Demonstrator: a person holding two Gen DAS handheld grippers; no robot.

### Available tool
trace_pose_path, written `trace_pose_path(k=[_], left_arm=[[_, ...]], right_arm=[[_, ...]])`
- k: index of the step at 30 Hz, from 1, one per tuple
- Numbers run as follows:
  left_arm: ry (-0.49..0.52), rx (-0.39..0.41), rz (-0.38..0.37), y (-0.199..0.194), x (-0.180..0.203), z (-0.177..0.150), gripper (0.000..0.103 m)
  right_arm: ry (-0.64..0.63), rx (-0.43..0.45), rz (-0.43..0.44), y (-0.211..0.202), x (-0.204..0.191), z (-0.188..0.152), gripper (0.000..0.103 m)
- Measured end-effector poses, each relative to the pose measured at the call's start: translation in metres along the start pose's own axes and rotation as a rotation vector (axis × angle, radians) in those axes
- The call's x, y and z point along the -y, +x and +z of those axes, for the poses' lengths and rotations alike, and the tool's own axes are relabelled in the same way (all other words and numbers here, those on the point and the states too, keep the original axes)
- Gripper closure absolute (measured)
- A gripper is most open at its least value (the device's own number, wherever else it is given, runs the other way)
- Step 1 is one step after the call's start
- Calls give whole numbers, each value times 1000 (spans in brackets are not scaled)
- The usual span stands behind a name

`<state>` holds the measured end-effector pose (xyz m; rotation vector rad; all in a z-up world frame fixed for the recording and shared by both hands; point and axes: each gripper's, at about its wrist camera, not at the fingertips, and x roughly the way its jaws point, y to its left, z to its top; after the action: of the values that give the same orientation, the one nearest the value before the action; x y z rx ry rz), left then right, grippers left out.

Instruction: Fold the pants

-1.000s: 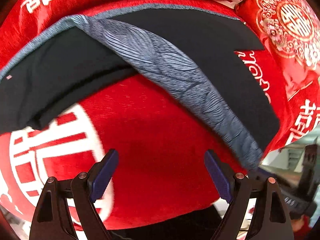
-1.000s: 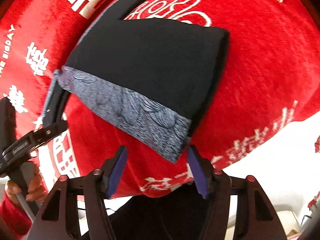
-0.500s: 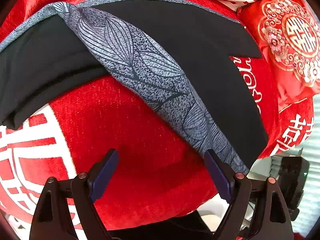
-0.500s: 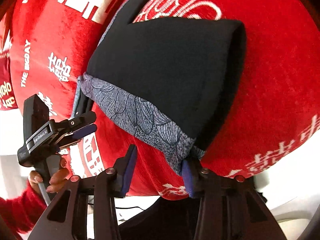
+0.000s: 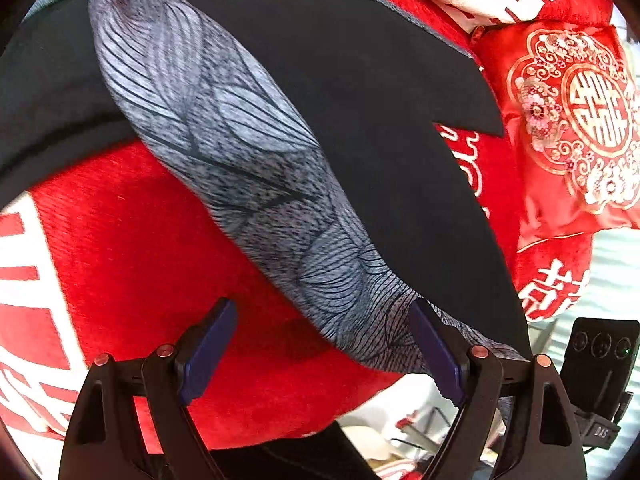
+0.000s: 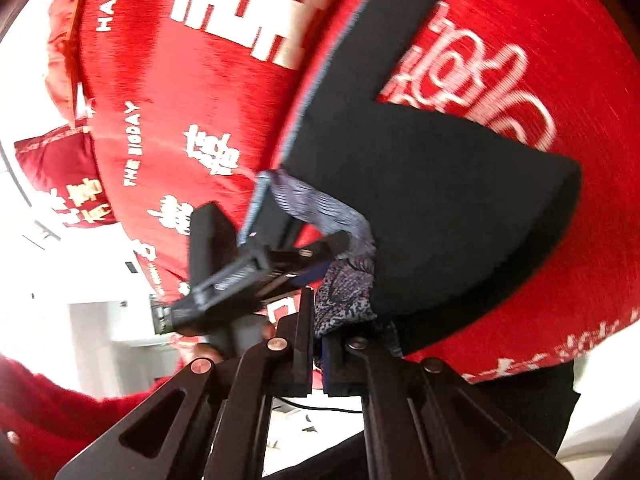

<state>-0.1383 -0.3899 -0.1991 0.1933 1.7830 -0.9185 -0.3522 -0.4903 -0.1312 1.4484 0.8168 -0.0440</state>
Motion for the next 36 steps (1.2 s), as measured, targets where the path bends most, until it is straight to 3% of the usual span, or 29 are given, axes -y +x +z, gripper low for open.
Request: trace_pose_path(k=[3, 4, 5, 8, 10, 16, 20, 22, 26, 30, 31, 34, 36], left_arm=[[-21, 4, -30, 7, 0, 4, 15], [-24, 7, -41, 6, -1, 4, 24], [-24, 8, -59, 7, 0, 6, 51], [-17, 6, -77, 8, 4, 10, 80], [7, 29, -60, -1, 14, 16, 88], [57, 142, -54, -44, 54, 55, 88], [103, 219, -54, -57, 82, 100, 88], [122, 253, -42, -56, 92, 125, 88], [160, 323, 40, -44, 105, 173, 88], [167, 384, 205, -38, 100, 199, 87], [161, 383, 232, -37, 96, 203, 83], [135, 417, 299, -42, 80, 200, 16], [144, 428, 319, -43, 73, 192, 16]], right_arm=[[-19, -29, 6, -2, -5, 3, 100], [-19, -38, 3, 0, -7, 4, 100], [-16, -54, -3, 1, -7, 6, 100], [-11, -81, -16, -1, -11, 12, 100], [-19, -92, -21, -6, -17, 21, 100], [-163, -42, -101, -38, -55, 77, 100], [-287, -8, -205, -48, -81, 141, 100], [-310, -18, -203, -45, -85, 169, 100], [-323, -11, -338, -23, -74, 237, 100], [-358, -30, -488, 14, -52, 276, 98], [-378, -42, -528, 23, -47, 281, 98], [-406, -57, -638, 38, -34, 293, 98], [-385, -59, -649, 40, -32, 300, 97]])
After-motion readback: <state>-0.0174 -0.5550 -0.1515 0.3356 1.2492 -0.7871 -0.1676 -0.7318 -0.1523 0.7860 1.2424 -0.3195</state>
